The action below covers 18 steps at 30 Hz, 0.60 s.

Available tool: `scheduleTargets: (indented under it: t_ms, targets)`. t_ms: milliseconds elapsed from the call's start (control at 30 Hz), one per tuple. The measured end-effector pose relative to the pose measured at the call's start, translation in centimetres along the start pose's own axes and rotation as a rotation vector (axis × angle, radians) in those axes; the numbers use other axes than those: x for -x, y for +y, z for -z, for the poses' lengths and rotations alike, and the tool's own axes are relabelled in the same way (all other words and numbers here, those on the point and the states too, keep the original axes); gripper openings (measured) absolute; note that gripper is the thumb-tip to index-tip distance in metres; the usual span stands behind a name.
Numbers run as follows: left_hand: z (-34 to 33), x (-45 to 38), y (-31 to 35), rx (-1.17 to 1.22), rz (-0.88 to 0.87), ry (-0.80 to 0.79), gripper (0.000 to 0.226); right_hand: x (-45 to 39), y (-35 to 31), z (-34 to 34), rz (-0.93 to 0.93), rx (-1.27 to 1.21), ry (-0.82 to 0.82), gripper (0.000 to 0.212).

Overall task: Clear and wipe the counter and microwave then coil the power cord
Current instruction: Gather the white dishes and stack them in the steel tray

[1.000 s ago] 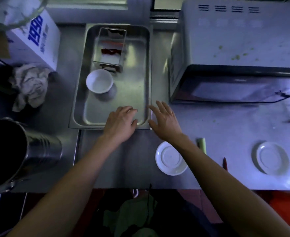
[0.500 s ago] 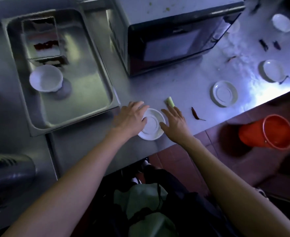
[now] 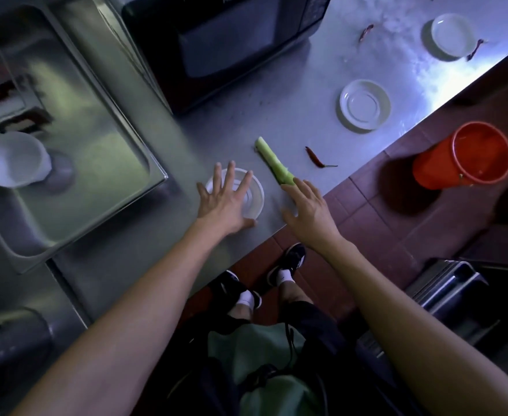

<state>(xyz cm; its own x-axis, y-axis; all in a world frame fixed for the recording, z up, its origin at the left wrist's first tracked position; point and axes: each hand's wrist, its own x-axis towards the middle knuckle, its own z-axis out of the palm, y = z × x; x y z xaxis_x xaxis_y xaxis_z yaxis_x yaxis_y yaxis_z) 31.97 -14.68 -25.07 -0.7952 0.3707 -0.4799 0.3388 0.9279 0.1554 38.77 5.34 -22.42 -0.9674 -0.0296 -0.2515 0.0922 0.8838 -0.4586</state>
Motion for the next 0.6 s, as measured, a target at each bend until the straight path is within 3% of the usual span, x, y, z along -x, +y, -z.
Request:
scheduleTargets:
  t_ms: [600]
  targets:
    - [0.7,-1.9,2.0,-0.024,0.066,0.004,0.112,-2.6,2.4,0.9,0.038,-0.058,-0.022,0.047]
